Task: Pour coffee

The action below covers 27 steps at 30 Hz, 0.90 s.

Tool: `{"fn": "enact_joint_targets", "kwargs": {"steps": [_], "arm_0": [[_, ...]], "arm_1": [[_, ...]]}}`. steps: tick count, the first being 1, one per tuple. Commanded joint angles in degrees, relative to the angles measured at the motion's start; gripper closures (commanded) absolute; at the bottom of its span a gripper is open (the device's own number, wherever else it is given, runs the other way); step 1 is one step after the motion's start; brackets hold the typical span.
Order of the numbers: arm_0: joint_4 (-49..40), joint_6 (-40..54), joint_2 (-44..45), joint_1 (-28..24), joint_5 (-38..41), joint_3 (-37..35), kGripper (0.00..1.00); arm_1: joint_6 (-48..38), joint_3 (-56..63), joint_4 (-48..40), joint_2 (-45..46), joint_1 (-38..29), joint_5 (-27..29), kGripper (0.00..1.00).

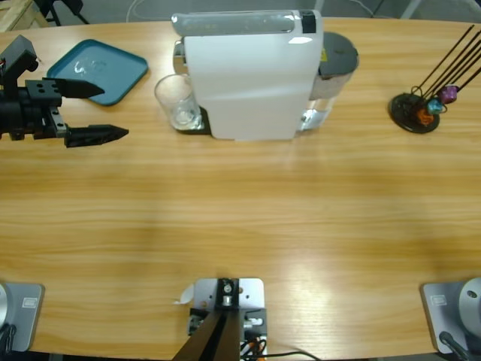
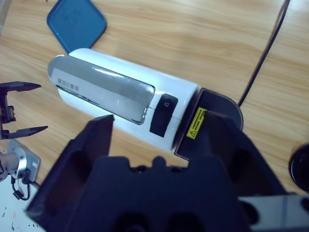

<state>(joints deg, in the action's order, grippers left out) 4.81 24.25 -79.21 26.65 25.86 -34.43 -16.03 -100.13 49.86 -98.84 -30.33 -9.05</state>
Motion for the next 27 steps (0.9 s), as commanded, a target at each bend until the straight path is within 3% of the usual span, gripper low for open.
{"fn": "enact_joint_targets", "kwargs": {"steps": [1, 12, 24, 27], "arm_0": [[0.4, -0.69, -0.68, 0.51, -0.55, 0.61, 0.0], [0.38, -0.96, -0.54, 0.63, -0.57, 0.86, 0.0], [0.47, -0.87, -1.49, 1.13, -0.51, 1.21, 0.0], [0.4, -0.89, -1.25, 1.74, -0.48, 1.33, 0.0]], "arm_1": [[-0.76, 0.81, 2.51, -0.98, -0.87, 1.07, 0.0], [2.15, 0.99, 2.63, 0.11, -0.87, 1.32, 0.0], [2.58, 6.9, 2.82, 11.09, -0.87, 1.67, 0.0], [3.43, 14.63, 0.71, 14.92, -0.87, 1.25, 0.0]]}}
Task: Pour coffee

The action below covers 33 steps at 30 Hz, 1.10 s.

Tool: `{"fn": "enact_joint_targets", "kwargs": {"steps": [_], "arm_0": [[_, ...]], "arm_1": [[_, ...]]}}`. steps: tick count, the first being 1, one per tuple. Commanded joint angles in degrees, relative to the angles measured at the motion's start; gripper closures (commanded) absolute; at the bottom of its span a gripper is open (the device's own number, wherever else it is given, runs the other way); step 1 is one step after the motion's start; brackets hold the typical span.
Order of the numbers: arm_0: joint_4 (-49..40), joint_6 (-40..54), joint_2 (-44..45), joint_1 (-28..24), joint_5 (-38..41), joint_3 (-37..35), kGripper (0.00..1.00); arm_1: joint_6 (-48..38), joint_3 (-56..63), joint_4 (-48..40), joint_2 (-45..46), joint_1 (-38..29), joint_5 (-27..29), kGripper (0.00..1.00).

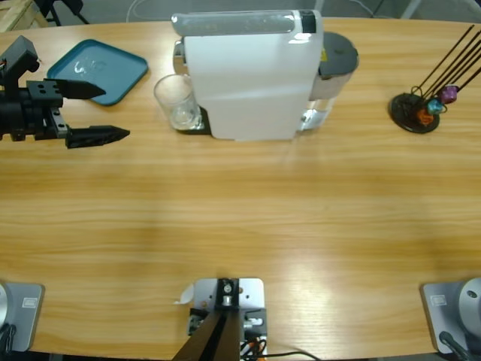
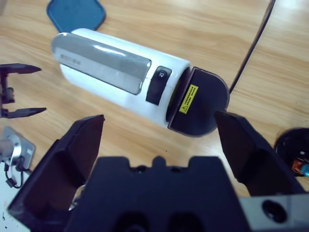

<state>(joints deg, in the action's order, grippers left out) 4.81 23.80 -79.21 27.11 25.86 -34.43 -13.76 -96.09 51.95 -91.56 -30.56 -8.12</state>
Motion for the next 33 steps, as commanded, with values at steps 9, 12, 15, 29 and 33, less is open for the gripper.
{"fn": "enact_joint_targets", "kwargs": {"steps": [9, 12, 15, 29, 33], "arm_0": [[0.38, -0.39, -0.63, 1.89, -0.87, 2.0, 0.0], [0.38, -0.35, -1.12, 2.45, -0.78, 2.52, 0.0], [0.38, -0.16, -1.21, 2.54, -0.99, 2.17, 0.0], [0.73, 0.47, -4.51, 2.59, -3.48, 2.19, 0.0], [0.73, 0.46, -3.67, 2.89, -3.48, 2.17, 0.0]], "arm_1": [[8.68, 41.61, -24.8, 22.15, -0.64, -0.43, 0.0], [10.76, 52.61, -34.53, 27.37, -0.64, -0.87, 0.0], [12.78, 56.08, -36.15, 26.98, -0.64, -2.55, 0.0], [14.38, 59.93, -32.62, 29.95, -0.64, -0.85, 0.0], [14.38, 59.77, -33.9, 28.84, 0.29, -2.13, 0.0]]}}
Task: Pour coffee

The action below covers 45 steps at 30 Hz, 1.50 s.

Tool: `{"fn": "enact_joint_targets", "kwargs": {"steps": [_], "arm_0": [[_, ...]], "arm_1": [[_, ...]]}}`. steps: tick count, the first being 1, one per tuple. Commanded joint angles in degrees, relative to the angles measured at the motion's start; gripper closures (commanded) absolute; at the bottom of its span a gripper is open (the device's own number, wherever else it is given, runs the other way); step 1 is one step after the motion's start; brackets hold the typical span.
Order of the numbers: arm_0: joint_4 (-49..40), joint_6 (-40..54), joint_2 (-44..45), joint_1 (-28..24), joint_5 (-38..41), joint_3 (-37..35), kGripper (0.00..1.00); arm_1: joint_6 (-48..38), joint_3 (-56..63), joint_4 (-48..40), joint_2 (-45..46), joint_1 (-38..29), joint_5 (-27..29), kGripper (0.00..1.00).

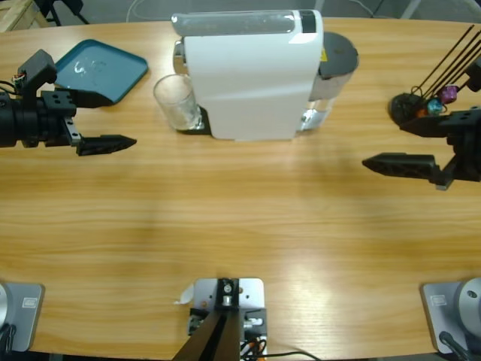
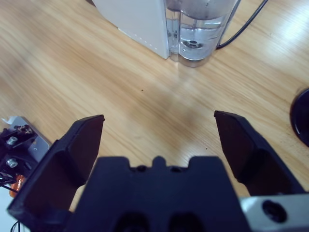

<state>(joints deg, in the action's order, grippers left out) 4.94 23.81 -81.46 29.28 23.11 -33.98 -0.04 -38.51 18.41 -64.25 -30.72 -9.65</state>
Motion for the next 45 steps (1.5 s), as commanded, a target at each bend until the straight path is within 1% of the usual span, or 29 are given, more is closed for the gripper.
{"fn": "enact_joint_targets", "kwargs": {"steps": [1, 4, 8, 17, 45], "arm_0": [[0.59, 0.45, -1.07, 0.78, -0.76, 1.72, 0.0], [0.59, 0.39, -0.63, 0.87, -0.75, 1.81, 0.0], [0.59, 0.15, -0.96, 0.87, -0.64, 1.68, 0.0], [-0.2, -0.35, 1.31, 1.25, -0.85, 1.75, 0.0], [-0.2, -0.68, 0.74, 1.3, -1.05, 1.81, 0.0]], "arm_1": [[0.66, 1.9, -0.68, 1.55, 1.38, -1.32, 0.0], [0.71, 1.6, -0.96, 1.46, 4.09, -3.71, 0.0], [2.13, 1.56, -0.48, 1.09, 5.67, -7.7, 0.0], [2.15, 1.77, -0.48, 2.09, 5.85, -6.96, 0.0], [2.33, 2.77, -0.75, 2.02, 5.81, -6.61, 0.0]]}}
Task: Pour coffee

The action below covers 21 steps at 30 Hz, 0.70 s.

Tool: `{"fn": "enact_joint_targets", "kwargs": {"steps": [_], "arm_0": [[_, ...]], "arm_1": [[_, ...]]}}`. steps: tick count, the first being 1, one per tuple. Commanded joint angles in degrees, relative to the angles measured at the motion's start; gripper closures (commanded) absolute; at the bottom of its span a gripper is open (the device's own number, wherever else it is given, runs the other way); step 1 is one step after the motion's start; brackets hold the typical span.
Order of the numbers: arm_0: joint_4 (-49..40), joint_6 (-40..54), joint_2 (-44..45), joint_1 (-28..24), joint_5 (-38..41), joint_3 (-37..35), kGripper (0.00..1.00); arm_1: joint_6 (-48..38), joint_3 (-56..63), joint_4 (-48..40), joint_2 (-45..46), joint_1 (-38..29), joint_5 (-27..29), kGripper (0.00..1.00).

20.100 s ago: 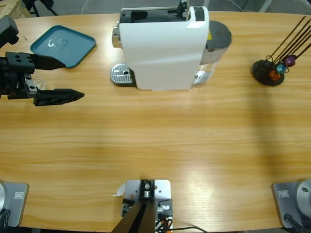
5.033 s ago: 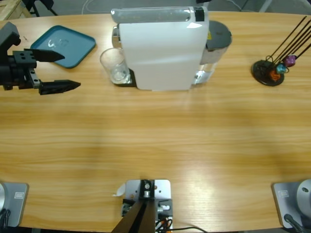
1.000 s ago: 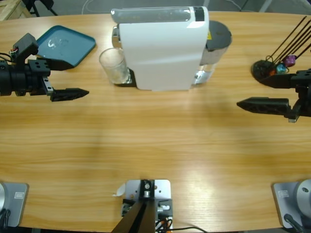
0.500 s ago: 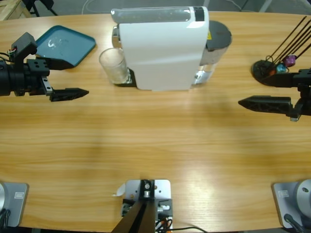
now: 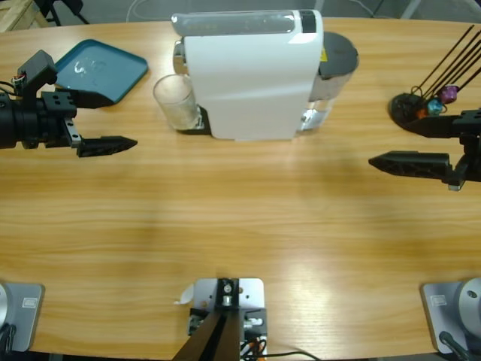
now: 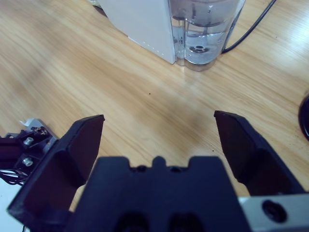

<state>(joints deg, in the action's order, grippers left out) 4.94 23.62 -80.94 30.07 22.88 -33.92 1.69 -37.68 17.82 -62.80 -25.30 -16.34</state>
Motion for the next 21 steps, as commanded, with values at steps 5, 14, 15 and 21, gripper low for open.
{"fn": "enact_joint_targets", "kwargs": {"steps": [5, 14, 15, 21], "arm_0": [[-0.2, -0.51, -0.11, 0.5, -0.75, 1.77, 0.0], [-0.11, -0.51, -0.51, 0.5, -0.82, 1.67, 0.0], [-0.11, -0.51, -0.6, 0.52, -0.82, 1.67, 0.0], [-0.11, -0.42, -0.76, 0.48, -0.82, 1.67, 0.0]], "arm_1": [[0.59, 2.08, -0.45, 0.45, 0.34, 0.08, 0.0], [0.59, 2.08, -0.5, 0.41, 0.26, -0.01, 0.0], [0.59, 2.08, -0.5, 0.39, 0.26, -0.01, 0.0], [0.54, 2.08, -0.5, 0.22, 0.17, -0.01, 0.0]]}}
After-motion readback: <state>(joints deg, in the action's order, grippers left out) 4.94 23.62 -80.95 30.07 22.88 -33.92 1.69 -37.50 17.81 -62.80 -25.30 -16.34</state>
